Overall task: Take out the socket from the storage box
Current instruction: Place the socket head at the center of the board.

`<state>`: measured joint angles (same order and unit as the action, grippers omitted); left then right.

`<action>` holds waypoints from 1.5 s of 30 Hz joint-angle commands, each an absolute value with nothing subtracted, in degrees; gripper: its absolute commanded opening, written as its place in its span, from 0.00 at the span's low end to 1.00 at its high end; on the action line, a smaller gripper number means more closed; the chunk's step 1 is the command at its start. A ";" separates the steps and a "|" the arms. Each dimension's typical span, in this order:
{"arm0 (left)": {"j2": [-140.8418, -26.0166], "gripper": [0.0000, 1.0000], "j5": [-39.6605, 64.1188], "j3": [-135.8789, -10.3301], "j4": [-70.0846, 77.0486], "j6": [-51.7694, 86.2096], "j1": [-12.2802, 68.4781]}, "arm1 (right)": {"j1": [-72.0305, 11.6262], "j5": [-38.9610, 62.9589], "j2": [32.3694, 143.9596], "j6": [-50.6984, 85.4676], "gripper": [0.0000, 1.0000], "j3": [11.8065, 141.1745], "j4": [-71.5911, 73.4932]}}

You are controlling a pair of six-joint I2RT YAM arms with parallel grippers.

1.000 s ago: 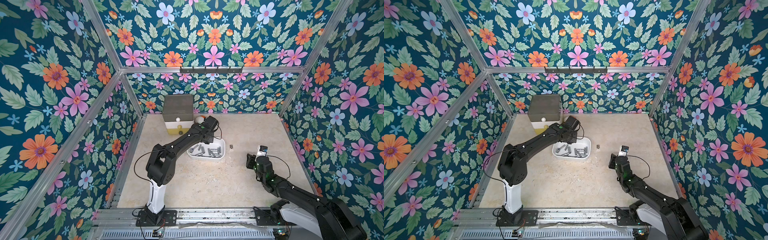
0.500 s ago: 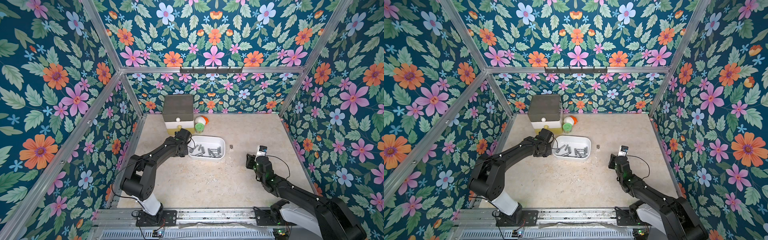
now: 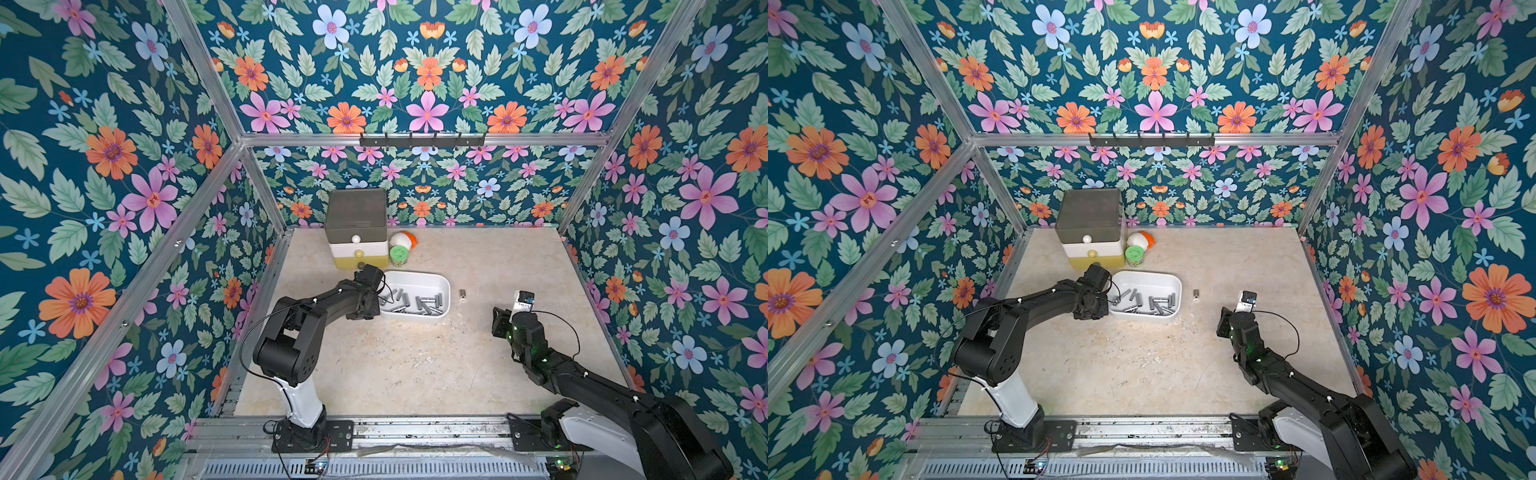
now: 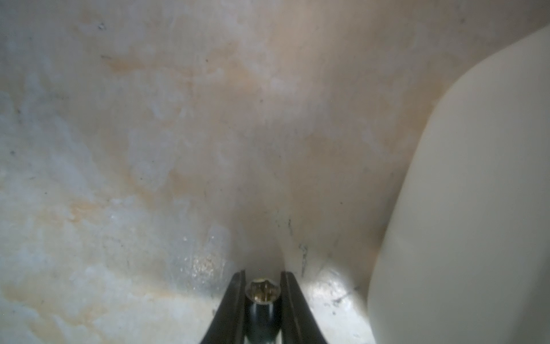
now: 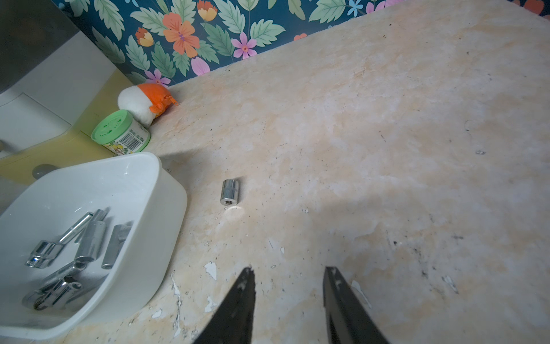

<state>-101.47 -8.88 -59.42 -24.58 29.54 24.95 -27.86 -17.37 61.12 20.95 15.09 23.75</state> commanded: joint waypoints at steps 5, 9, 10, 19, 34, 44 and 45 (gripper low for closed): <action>-101.36 0.07 -8.41 -58.60 -23.64 29.54 24.61 | -27.88 -17.54 61.08 21.18 0.43 15.36 24.35; -101.09 0.17 -8.30 -58.38 -23.57 29.54 24.52 | -27.88 -17.70 60.76 21.19 0.43 15.25 24.39; -100.99 0.19 -8.18 -58.36 -23.55 29.53 24.52 | -27.94 -17.75 60.68 21.18 0.43 15.21 24.35; -98.99 0.35 -8.78 -58.33 -24.43 29.48 24.57 | -27.89 -17.73 61.00 21.18 0.43 15.30 24.43; -97.03 0.40 -8.75 -57.79 -24.98 29.02 24.17 | -27.89 -17.71 61.35 21.18 0.43 15.43 24.43; -89.54 0.43 -9.69 -57.51 -26.86 29.67 24.17 | -27.86 -17.93 60.87 21.09 0.43 15.58 23.59; -87.63 0.43 -9.66 -57.78 -27.77 29.54 24.17 | -27.91 -17.91 60.69 21.10 0.43 15.57 23.52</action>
<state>-90.80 -8.91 -57.36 -25.43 29.61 24.23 -27.86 -17.41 61.14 20.97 15.20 23.66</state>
